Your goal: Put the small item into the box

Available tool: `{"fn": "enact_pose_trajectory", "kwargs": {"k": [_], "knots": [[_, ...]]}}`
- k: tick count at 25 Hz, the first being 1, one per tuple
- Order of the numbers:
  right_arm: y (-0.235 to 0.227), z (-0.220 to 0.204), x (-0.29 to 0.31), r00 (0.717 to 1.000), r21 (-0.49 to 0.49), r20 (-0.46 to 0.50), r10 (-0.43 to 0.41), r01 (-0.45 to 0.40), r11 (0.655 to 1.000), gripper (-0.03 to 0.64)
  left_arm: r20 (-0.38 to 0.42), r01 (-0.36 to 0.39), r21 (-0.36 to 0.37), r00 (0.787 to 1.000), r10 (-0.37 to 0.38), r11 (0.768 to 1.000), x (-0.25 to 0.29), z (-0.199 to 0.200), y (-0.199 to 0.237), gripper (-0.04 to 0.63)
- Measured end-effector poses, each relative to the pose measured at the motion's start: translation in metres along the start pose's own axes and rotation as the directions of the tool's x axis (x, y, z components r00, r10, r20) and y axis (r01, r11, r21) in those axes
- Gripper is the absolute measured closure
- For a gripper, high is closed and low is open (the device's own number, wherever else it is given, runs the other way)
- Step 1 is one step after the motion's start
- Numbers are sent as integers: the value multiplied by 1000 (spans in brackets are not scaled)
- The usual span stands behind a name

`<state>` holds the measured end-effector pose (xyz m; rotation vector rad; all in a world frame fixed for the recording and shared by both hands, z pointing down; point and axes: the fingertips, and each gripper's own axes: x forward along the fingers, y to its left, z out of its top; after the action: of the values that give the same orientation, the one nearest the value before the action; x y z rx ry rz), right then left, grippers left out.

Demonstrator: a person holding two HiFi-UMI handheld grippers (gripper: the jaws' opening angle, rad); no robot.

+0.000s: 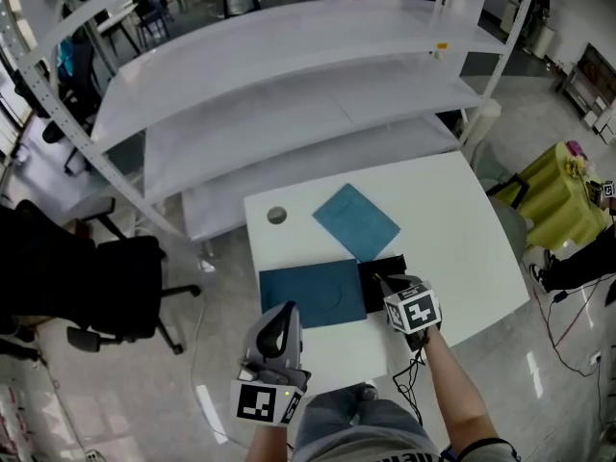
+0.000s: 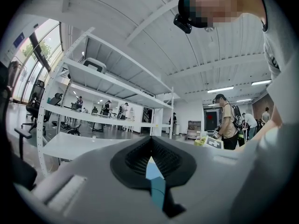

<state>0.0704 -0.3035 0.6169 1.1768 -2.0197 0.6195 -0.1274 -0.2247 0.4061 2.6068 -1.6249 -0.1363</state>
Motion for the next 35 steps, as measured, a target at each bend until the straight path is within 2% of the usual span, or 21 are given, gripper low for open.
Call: {"fn": "enact_pose_trajectory", "kwargs": {"k": [5, 15, 25, 35], "knots": [[5, 11, -26, 991, 18, 133, 18, -20, 1000, 615, 3, 11, 16, 1000, -11, 1000, 2, 2, -12, 583], [17, 25, -82, 952, 2, 305, 24, -25, 1000, 615, 11, 20, 32, 1000, -21, 999, -2, 10, -35, 584], [27, 26, -131, 903, -24, 428, 24, -15, 1000, 615, 12, 6, 62, 1000, -7, 998, -11, 15, -53, 584], [40, 32, -184, 841, -73, 540, 20, 23, 997, 614, 26, -9, 70, 1000, 7, 998, -24, 21, -70, 586]]}}
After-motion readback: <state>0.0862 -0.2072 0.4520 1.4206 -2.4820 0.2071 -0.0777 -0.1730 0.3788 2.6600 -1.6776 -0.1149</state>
